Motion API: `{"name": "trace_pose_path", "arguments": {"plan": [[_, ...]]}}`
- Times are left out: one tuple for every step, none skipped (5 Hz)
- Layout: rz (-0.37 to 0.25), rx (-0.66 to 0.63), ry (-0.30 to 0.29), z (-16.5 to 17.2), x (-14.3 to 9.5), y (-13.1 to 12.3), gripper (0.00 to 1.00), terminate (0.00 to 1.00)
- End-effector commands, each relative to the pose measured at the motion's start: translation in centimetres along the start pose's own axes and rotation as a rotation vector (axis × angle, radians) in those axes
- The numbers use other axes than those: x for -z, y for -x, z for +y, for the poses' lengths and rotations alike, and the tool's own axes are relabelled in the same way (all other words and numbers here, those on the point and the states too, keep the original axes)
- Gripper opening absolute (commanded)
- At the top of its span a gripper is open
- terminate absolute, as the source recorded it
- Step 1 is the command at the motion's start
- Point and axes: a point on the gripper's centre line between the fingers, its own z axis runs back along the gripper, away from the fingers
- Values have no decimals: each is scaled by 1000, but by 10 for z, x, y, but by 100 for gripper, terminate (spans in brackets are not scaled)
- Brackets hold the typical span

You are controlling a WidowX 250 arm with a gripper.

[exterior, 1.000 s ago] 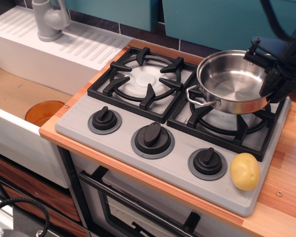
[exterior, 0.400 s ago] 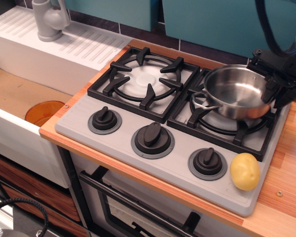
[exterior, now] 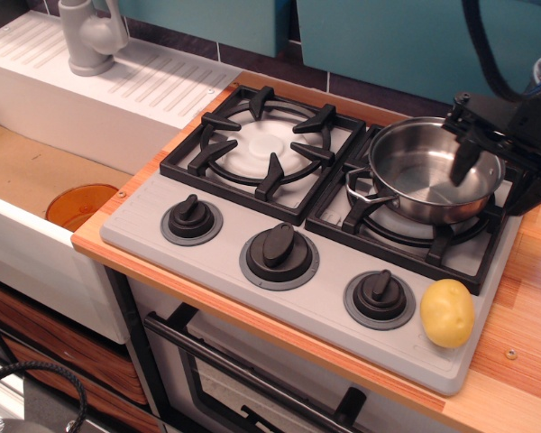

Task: Put pot or pan on stove and put potato in pot or pan

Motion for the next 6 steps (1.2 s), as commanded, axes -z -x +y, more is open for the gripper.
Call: {"name": "trace_pose_path", "arguments": {"plan": [[-19,51,40,21,-66,-7,100,0],[-19,51,40,21,-66,-7,100,0],[-19,51,40,21,-66,-7,100,0],[-19,51,40,21,-66,-7,100,0],[-28,14,17,16,-68,20,100,0],[-44,-42,-10,11,-72,45,100,0]]}}
